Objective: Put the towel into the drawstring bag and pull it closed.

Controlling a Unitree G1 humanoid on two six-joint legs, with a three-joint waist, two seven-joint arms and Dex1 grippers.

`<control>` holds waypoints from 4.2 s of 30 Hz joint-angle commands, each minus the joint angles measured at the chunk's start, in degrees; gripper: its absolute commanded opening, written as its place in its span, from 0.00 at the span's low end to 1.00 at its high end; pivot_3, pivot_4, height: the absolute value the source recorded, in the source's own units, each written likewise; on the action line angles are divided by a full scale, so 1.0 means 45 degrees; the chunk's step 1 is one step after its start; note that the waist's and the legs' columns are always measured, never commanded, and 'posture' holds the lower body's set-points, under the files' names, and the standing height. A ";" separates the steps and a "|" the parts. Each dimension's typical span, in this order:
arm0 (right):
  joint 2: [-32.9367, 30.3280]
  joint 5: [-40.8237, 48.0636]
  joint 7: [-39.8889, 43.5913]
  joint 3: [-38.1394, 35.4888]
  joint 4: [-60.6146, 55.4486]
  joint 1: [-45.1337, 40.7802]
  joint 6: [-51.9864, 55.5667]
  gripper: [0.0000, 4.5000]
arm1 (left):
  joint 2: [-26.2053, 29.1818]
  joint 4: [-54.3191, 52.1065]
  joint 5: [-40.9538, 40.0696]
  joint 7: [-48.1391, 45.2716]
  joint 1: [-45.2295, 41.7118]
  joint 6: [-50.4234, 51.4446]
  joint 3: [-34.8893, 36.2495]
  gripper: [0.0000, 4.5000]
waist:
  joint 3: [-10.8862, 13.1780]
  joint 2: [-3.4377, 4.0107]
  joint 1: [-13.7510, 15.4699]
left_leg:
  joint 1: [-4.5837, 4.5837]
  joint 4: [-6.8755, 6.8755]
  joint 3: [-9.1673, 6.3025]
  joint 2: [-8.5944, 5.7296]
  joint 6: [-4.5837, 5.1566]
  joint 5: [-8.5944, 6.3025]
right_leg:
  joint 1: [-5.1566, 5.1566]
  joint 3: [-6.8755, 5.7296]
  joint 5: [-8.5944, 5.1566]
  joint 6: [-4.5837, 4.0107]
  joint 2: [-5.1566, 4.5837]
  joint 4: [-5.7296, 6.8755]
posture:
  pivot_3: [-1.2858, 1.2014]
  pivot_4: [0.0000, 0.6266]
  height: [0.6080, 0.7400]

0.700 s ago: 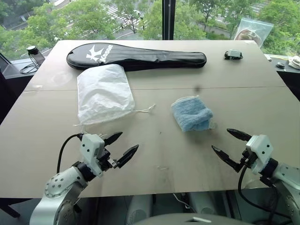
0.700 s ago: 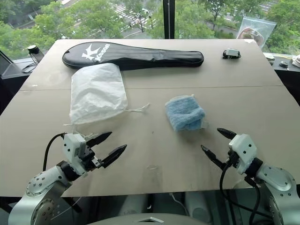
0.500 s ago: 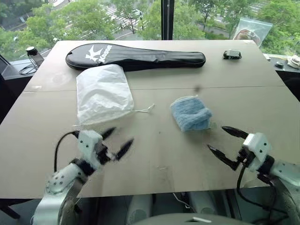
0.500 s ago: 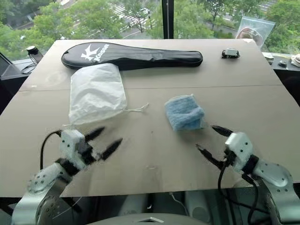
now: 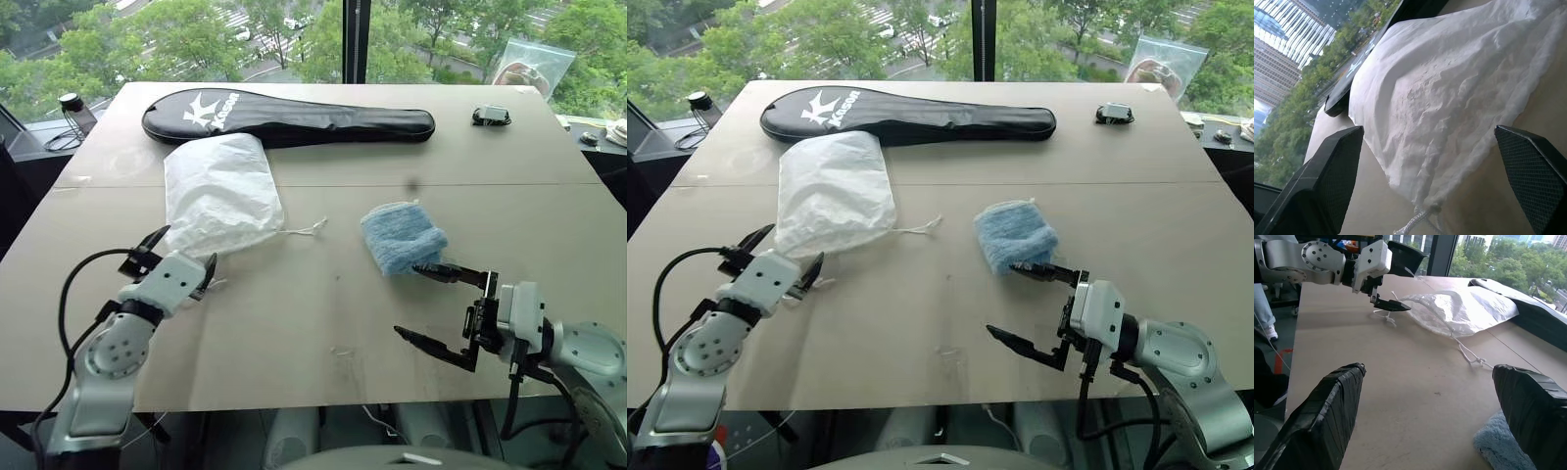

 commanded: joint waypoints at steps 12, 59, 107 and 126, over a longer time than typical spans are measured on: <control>0.0286 0.0832 -0.1694 -0.0029 -0.0765 -0.0471 0.1817 1.00 | 0.1140 0.2984 0.0642 -0.1587 -0.4696 0.0157 -0.2029 0.64 | 0.0000 -0.0002 -0.0052 | -0.0006 -0.0002 0.0001 -0.0002 -0.0001 0.0000 | -0.0003 0.0002 0.0027 -0.0035 0.0000 0.0007 | 0.52 0.24 1.00; 0.1848 0.1940 -0.1807 0.0727 0.3249 -0.6729 0.9735 0.03 | -0.2963 0.0898 -0.8619 -0.1462 -1.2227 1.8397 -0.1164 0.00 | -0.0015 -0.0055 -0.0351 | -0.0055 0.0009 -0.0020 -0.0017 -0.0007 0.0004 | -0.0069 0.0018 0.0031 -0.0036 0.0010 0.0084 | 0.52 0.24 1.00; 0.8547 0.0213 -0.6663 0.0930 0.8597 -1.0198 1.0300 0.02 | -0.1326 -0.1104 -1.1561 -0.4413 -1.1599 1.8617 -0.1860 0.00 | 0.0004 -0.0027 -0.0386 | -0.0227 0.0059 -0.0021 -0.0028 -0.0018 0.0012 | -0.0274 0.0013 0.0032 -0.0039 -0.0003 0.0186 | 0.52 0.24 1.00; 0.8265 0.4134 -0.6864 -0.2918 0.7250 -0.9382 1.1461 0.02 | -0.1612 -0.0747 -1.3280 -0.4435 -1.0919 1.8349 -0.0161 0.00 | 0.0008 -0.0021 -0.0326 | -0.0238 0.0065 -0.0021 -0.0034 -0.0019 0.0012 | -0.0272 0.0007 0.0032 -0.0040 -0.0018 0.0174 | 0.52 0.24 1.00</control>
